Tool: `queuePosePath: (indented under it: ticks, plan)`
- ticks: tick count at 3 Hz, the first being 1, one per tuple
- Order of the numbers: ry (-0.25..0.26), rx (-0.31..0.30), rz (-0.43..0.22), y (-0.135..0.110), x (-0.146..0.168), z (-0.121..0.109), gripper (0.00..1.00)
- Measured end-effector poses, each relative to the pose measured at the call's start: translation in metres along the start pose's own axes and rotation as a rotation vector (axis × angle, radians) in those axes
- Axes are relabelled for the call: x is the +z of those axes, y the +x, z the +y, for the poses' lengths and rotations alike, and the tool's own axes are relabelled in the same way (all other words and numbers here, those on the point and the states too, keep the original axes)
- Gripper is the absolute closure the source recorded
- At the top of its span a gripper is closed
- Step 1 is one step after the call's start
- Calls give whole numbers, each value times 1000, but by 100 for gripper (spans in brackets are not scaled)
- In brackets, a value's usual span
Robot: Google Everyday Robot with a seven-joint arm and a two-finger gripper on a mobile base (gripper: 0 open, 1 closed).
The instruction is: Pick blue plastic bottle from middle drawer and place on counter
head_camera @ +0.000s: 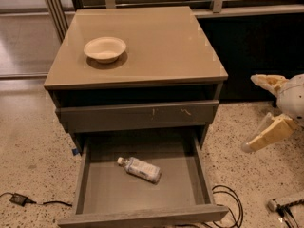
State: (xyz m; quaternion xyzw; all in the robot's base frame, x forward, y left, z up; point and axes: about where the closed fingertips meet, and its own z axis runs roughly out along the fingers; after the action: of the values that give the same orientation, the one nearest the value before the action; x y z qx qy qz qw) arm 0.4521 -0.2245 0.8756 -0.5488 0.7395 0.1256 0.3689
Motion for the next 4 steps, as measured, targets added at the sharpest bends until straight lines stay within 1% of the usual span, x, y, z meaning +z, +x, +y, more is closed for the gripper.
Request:
queuePosePath:
  ticks: [1, 2, 3, 4]
  plan:
    - [-3, 20, -61, -12, 2, 1, 0]
    - [3, 18, -49, -14, 1, 2, 0]
    - [5, -1, -55, -17, 24, 5, 0]
    - [-7, -5, -98, -15, 60, 9, 0]
